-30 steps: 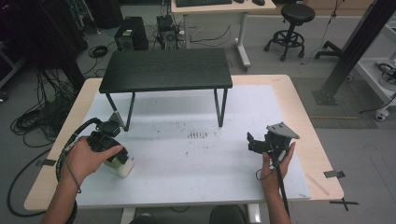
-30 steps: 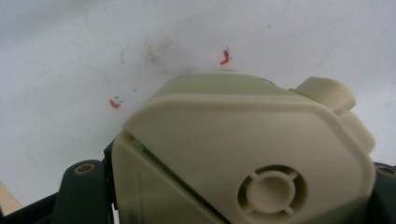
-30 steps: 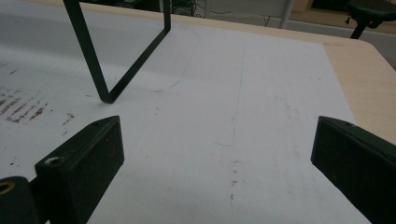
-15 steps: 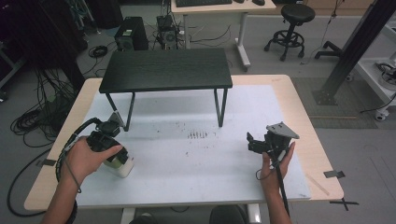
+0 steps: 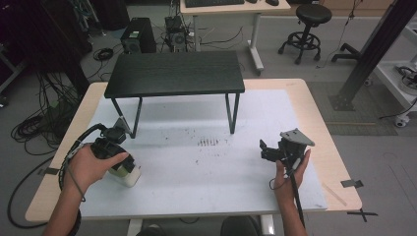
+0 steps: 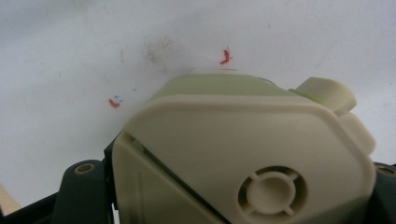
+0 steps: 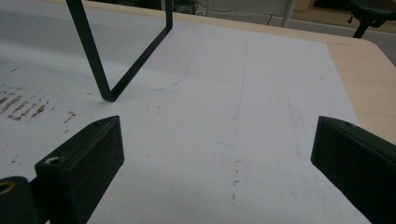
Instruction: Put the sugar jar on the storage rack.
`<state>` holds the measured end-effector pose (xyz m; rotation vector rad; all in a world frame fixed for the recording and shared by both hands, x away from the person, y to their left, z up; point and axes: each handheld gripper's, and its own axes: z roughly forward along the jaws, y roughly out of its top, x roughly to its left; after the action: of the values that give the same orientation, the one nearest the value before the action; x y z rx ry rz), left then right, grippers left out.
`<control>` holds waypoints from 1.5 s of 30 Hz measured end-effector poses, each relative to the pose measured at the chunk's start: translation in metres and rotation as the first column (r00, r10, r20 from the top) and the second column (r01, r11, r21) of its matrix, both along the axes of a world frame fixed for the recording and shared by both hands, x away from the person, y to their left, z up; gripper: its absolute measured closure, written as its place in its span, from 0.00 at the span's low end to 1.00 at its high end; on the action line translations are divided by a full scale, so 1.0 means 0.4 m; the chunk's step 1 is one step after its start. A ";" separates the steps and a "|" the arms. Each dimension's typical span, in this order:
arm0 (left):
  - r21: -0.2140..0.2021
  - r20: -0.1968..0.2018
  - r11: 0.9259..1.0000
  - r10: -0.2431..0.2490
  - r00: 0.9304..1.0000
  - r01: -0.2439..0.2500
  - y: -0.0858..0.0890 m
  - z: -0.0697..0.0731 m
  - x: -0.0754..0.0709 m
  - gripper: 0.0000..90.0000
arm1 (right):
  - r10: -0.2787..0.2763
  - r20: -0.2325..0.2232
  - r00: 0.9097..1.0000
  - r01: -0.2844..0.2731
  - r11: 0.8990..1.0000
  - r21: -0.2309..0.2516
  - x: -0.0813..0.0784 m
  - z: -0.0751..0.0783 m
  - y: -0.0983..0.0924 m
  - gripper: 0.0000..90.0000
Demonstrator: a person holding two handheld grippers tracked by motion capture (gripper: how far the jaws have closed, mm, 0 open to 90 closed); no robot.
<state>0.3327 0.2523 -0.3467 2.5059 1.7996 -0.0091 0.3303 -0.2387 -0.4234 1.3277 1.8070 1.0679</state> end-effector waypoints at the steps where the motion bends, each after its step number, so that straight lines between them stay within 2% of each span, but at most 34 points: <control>1: 0.000 0.000 1.000 0.000 1.000 0.000 0.000 0.000 0.000 0.33 | 0.000 0.000 1.000 0.000 1.000 0.000 0.000 0.000 0.000 0.03; 45: -0.004 -0.002 1.000 0.006 1.000 -0.006 0.002 0.001 0.000 0.33 | -0.002 -0.002 1.000 0.002 1.000 0.002 -0.001 0.000 -0.001 0.03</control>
<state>0.3329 0.2533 -0.3465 2.4984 1.8061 -0.0152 0.3300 -0.2390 -0.4233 1.3320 1.8055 1.0683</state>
